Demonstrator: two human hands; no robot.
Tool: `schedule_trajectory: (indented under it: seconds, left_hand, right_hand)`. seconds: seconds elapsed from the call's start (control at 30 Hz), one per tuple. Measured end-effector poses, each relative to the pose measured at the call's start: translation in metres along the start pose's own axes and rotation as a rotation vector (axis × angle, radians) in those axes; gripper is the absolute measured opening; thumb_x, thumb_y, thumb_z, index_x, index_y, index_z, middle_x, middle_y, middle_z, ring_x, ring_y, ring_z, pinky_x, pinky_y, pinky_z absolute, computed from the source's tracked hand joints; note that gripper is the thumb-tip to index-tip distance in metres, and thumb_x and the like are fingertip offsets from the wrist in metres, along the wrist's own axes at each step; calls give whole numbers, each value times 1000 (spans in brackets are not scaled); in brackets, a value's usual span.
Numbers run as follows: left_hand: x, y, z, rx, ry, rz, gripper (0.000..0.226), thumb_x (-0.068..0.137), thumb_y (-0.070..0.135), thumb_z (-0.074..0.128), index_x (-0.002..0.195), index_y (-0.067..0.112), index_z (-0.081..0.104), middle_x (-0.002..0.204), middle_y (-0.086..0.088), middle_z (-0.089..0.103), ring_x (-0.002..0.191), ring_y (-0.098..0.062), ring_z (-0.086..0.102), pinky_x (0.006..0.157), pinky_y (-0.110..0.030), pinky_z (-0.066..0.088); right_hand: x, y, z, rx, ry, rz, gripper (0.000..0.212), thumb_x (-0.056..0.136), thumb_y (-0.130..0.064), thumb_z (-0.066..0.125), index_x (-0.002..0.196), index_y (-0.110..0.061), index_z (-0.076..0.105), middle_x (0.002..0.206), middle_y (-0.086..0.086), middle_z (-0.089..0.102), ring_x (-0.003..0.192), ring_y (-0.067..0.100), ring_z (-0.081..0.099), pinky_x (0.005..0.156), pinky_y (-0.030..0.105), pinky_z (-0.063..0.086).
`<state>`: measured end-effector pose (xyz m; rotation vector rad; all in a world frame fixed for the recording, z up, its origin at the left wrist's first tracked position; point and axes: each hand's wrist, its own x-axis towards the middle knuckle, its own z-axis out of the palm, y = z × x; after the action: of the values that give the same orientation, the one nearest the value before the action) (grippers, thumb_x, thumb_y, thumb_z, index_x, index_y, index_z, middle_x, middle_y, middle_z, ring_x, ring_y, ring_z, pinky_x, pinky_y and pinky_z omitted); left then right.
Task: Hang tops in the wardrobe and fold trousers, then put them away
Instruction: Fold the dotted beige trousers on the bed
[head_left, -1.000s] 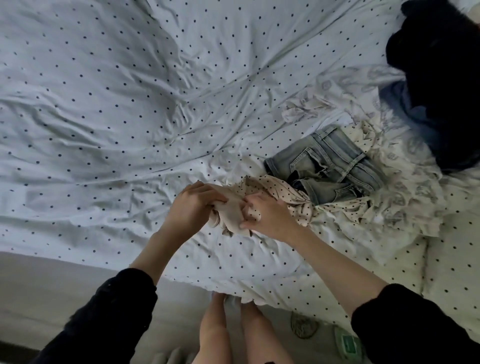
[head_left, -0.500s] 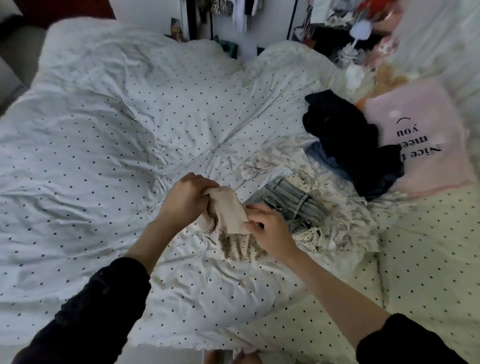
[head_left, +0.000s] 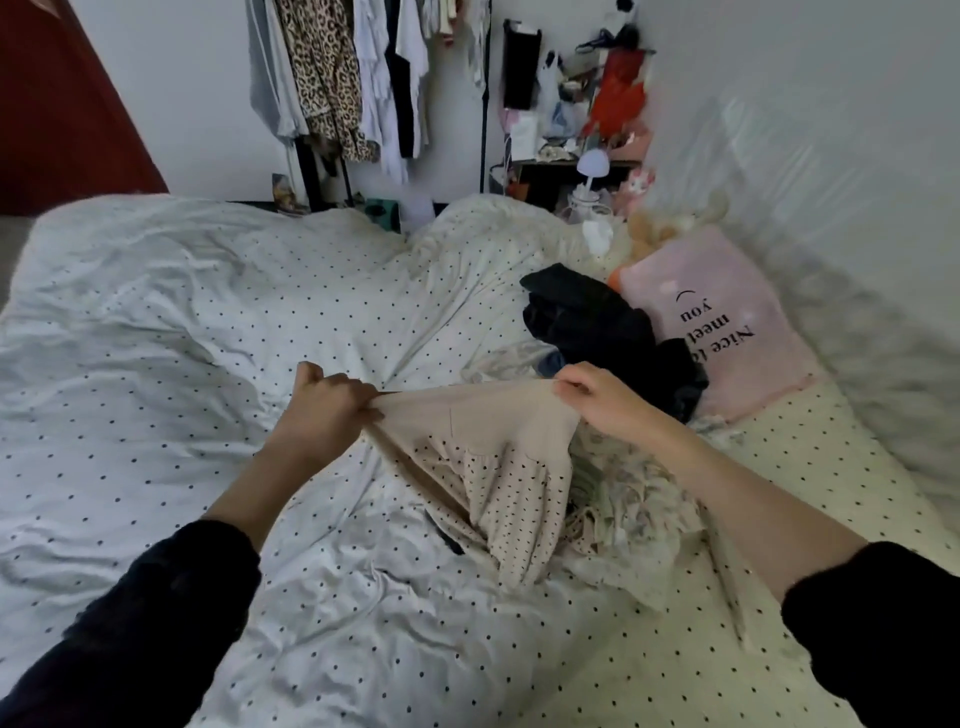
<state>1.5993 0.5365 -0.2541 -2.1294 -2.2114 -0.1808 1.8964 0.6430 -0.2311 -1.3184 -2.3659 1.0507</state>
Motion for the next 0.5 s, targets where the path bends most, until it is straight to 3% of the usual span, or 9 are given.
schedule_trajectory:
  seconds: [0.17,0.27,0.37,0.5]
  left_hand:
    - [19,1,-18,-49,21,3,28,93,26,55,68,18,44,71,-3,62,68,-28,52,75,-29,16]
    - [19,-2,-16,1,-83,-38,20,94,29,53,81,15,60,85,-6,69,87,-30,62,81,-30,31]
    - [9,-1,-6,-1,-140,-70,23,94,31,53,99,14,67,99,-7,70,98,-28,61,86,-29,38]
    - [-13,15,18,19,-174,-40,23,96,30,49,103,17,67,101,-4,71,97,-24,62,84,-26,36]
  right_hand:
    - [7,-22,-34,-164,-45,-47,33,100,-26,41,83,0,50,74,5,46,68,13,42,65,29,32]
    - [-2,-24,-25,-407,-198,-131,41,96,-38,48,62,-18,39,61,-5,39,53,8,34,53,27,25]
    - [-17,-11,-4,-678,-370,-191,46,91,-52,50,60,-23,33,58,-5,37,51,10,34,49,30,21]
    - [-30,3,14,-859,-434,-185,45,94,-48,47,61,-19,37,59,-6,40,57,15,43,52,31,34]
